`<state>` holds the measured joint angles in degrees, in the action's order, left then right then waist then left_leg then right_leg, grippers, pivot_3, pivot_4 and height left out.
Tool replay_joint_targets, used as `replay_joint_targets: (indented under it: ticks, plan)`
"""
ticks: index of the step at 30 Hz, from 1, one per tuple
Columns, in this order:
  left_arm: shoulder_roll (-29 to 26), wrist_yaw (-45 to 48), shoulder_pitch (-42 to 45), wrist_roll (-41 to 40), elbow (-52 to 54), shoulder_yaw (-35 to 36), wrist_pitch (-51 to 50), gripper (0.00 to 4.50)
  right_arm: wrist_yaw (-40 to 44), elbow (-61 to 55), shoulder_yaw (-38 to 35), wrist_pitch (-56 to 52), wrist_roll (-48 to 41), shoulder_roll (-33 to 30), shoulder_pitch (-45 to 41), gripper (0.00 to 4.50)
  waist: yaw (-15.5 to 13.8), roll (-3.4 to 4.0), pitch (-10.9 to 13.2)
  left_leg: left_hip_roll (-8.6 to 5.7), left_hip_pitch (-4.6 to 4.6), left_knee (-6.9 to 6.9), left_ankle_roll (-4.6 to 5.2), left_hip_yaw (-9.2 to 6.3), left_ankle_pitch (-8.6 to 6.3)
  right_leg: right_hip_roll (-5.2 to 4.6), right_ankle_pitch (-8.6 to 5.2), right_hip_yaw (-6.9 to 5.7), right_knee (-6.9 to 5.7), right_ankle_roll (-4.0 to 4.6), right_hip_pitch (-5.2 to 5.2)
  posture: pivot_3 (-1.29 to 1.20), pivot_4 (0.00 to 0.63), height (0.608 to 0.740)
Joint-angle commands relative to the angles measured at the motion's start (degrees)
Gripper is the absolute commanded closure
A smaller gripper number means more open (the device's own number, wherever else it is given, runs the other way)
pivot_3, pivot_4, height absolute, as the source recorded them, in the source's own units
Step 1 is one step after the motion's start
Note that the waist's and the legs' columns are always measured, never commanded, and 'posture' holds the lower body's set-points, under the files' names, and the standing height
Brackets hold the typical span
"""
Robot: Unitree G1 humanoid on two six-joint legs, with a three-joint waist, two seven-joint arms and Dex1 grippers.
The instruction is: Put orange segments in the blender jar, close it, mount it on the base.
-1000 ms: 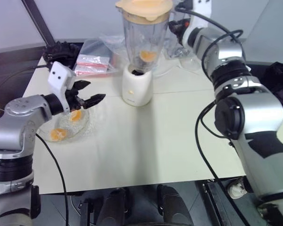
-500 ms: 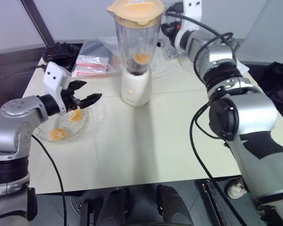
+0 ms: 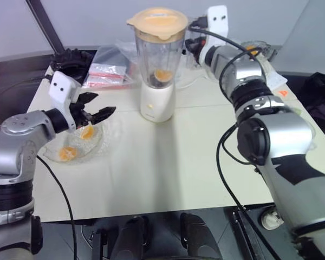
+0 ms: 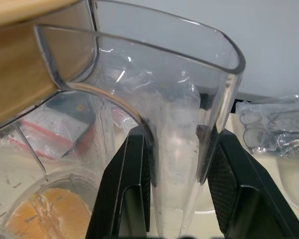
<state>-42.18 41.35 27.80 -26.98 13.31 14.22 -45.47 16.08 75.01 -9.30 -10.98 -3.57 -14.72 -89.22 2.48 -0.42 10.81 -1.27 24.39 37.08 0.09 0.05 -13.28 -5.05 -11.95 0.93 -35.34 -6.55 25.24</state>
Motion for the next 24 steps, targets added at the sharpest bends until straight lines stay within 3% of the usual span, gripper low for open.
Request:
replay_joint_targets:
  ticks: [1, 2, 4, 5, 9, 13, 16, 18, 21, 24]
  plan:
    - [0.1, -0.3, 0.8, -0.7, 0.1, 0.5, 1.7, 0.43, -0.7, -0.2, 0.2, -1.1, 1.0, -0.9, 1.3, 3.51, 0.0, -0.01, 0.0, 0.0, -0.02, 0.01, 0.0, 0.0, 0.0, 0.0, 0.0, 0.0, 0.0, 0.01, -0.03, 0.0, 0.15, 0.74]
    - [0.4, -0.3, 0.9, -1.1, 0.0, 0.6, 1.5, 0.43, -0.7, -0.2, 0.2, -1.0, 1.1, -1.0, 1.5, 3.51, 0.0, -0.02, 0.0, 0.0, -0.04, 0.03, 0.0, -0.01, 0.0, 0.0, 0.01, -0.01, 0.0, 0.01, -0.06, 0.0, 0.15, 0.74]
    - [1.1, -0.1, 1.3, -2.2, -0.2, 0.8, 1.0, 0.4, -0.9, -0.3, 0.3, -0.8, 1.3, -1.2, 2.1, 2.42, 0.0, -0.06, 0.0, -0.01, -0.11, 0.04, 0.0, -0.03, 0.0, 0.0, 0.01, -0.02, 0.0, 0.02, -0.14, 0.0, 0.15, 0.74]
    - [1.3, 0.0, 1.3, -2.4, -0.3, 0.7, 1.1, 0.4, -0.7, -0.4, 0.4, -0.6, 1.4, -1.4, 2.3, 2.13, 0.0, -0.08, 0.0, -0.01, -0.13, 0.04, 0.0, -0.05, 0.0, 0.0, 0.01, -0.04, 0.0, 0.02, -0.17, 0.0, 0.15, 0.74]
    - [2.4, -0.1, 1.0, -1.9, -0.9, -0.6, 2.4, 0.4, -0.7, -0.8, 2.0, 0.6, 3.6, -2.0, 3.7, 0.19, 0.1, -0.05, 0.0, -0.01, -0.11, 0.04, 0.0, -0.05, 0.01, 0.0, 0.01, -0.05, 0.0, 0.02, -0.15, 0.0, 0.15, 0.74]
    - [4.5, -0.8, 0.3, -1.5, 0.1, -3.2, 3.0, 0.4, -0.1, -2.7, 2.6, 1.9, 4.2, -3.0, 6.1, 0.06, 0.0, -0.04, 0.0, -0.01, -0.08, 0.0, 0.0, -0.05, 0.01, 0.01, 0.01, -0.05, -0.01, 0.02, -0.09, 0.0, 0.15, 0.74]
    - [7.1, -1.7, -1.1, -1.6, 1.2, -4.8, 3.4, 0.4, 2.7, -10.3, 3.9, 1.0, 4.2, -3.3, 12.1, 0.06, -0.2, -0.07, 0.0, -0.01, -0.07, 0.04, 0.0, -0.07, 0.01, 0.0, 0.01, -0.06, -0.02, 0.02, -0.12, 0.0, 0.15, 0.74]
    - [8.9, -2.6, -2.1, -2.2, 1.9, -5.2, 3.1, 0.4, 5.0, -22.9, 4.5, -3.6, 3.0, -2.9, 19.6, 0.06, -0.3, -0.08, 0.0, -0.02, -0.08, 0.07, 0.0, -0.08, 0.01, -0.01, 0.02, -0.06, 0.01, 0.01, -0.18, 0.0, 0.15, 0.74]
    - [11.0, -3.4, -5.0, -1.1, 3.2, -7.5, 3.9, 0.4, 7.1, -53.8, 5.4, -17.1, -0.4, -2.6, 37.5, 0.06, -0.7, -0.09, -0.1, -0.02, -0.04, 0.07, 0.02, -0.18, 0.01, -0.02, 0.02, -0.1, -0.09, -0.01, -0.21, 0.0, 0.15, 0.74]
    - [12.0, -4.5, -7.3, 0.6, 2.4, -8.9, 4.8, 0.4, 7.4, -77.1, 4.7, -27.9, -3.7, -3.3, 51.6, 0.06, -1.1, -0.06, 0.0, -0.01, 0.07, 0.04, 0.03, -0.18, 0.0, -0.02, 0.02, -0.08, -0.22, -0.01, 0.01, 0.0, 0.15, 0.74]
